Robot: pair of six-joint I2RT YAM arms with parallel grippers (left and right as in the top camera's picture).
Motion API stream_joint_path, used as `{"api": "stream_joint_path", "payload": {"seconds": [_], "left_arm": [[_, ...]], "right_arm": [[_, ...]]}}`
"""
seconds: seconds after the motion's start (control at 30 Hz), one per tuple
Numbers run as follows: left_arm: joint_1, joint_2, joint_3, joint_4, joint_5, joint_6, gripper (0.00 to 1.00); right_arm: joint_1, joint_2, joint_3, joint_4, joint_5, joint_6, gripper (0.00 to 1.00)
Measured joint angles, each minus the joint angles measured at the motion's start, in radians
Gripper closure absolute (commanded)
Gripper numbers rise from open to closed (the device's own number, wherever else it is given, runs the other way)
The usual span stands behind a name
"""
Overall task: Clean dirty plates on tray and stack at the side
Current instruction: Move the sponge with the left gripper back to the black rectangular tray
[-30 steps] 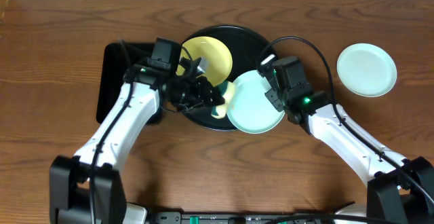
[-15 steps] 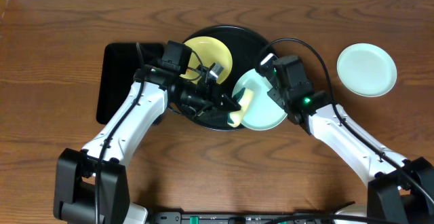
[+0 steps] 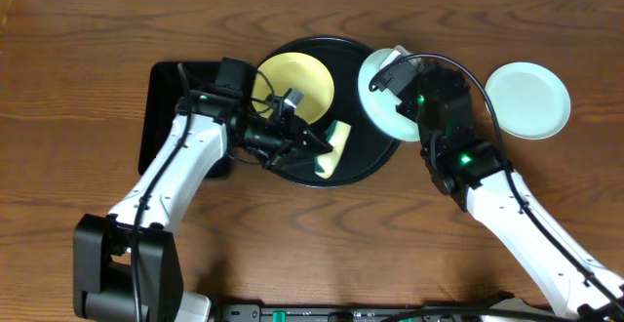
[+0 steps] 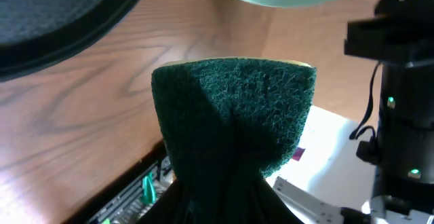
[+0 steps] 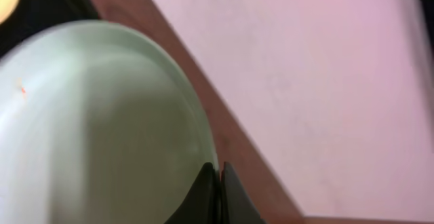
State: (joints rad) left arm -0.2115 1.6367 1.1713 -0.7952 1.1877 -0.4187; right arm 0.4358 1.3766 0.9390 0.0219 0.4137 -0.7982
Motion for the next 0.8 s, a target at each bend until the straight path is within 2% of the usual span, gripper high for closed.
{"api": "stream_joint_path", "payload": {"seconds": [0.17, 0.3, 0.5, 0.8], "left_arm": [[0.121, 0.000, 0.000, -0.011, -0.010, 0.021, 0.92], [0.264, 0.000, 0.000, -0.005, -0.101, 0.055, 0.92], [0.436, 0.000, 0.000, 0.040, -0.404, 0.134, 0.92], [0.457, 0.005, -0.032, 0.175, -0.739, 0.238, 0.92]], "right_arm": [[0.000, -0.003, 0.000, -0.002, 0.006, -0.061, 0.99], [0.017, -0.003, 0.000, -0.002, 0.008, -0.082, 0.99], [0.043, -0.003, 0.000, -0.002, 0.008, -0.089, 0.99], [0.043, -0.003, 0.000, -0.011, 0.014, -0.089, 0.99]]}}
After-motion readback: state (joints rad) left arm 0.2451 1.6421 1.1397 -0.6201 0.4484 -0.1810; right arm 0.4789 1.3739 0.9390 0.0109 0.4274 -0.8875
